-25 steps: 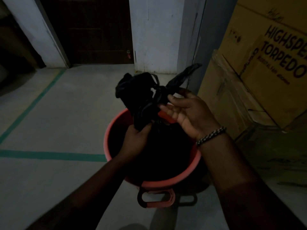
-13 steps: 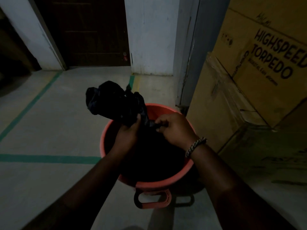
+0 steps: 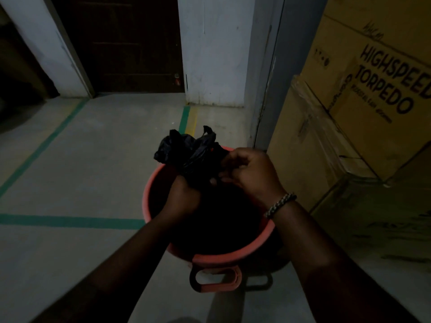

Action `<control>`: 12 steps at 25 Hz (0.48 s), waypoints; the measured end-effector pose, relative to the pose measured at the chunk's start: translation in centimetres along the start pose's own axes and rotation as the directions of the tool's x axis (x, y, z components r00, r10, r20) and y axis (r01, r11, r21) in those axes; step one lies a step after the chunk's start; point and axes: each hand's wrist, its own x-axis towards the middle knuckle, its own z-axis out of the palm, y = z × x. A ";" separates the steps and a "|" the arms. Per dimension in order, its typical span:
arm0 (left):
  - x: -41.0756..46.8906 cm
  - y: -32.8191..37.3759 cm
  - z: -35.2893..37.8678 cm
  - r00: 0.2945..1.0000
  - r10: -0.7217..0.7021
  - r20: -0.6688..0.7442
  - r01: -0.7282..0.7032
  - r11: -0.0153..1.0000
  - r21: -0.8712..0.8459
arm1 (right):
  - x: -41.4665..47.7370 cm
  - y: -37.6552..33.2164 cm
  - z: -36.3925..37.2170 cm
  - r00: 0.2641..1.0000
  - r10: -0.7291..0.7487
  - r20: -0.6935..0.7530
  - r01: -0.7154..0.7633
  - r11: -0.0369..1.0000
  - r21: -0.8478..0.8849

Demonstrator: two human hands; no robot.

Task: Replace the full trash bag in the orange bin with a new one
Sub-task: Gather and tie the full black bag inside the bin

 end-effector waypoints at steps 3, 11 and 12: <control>0.3 -0.5 -0.9 0.999 0.017 -0.052 -0.016 1.000 0.016 | 1.4 3.1 -1.7 0.998 0.059 0.019 -0.053 0.973 -0.225; -0.1 1.7 1.6 0.995 0.026 -0.091 -0.038 0.990 -0.133 | -2.0 5.6 3.6 0.892 0.040 0.450 0.312 0.666 -0.678; 0.2 2.1 1.5 0.994 -0.035 -0.105 0.010 0.973 -0.231 | -1.8 5.5 3.7 0.920 -0.032 0.391 0.304 0.689 -0.658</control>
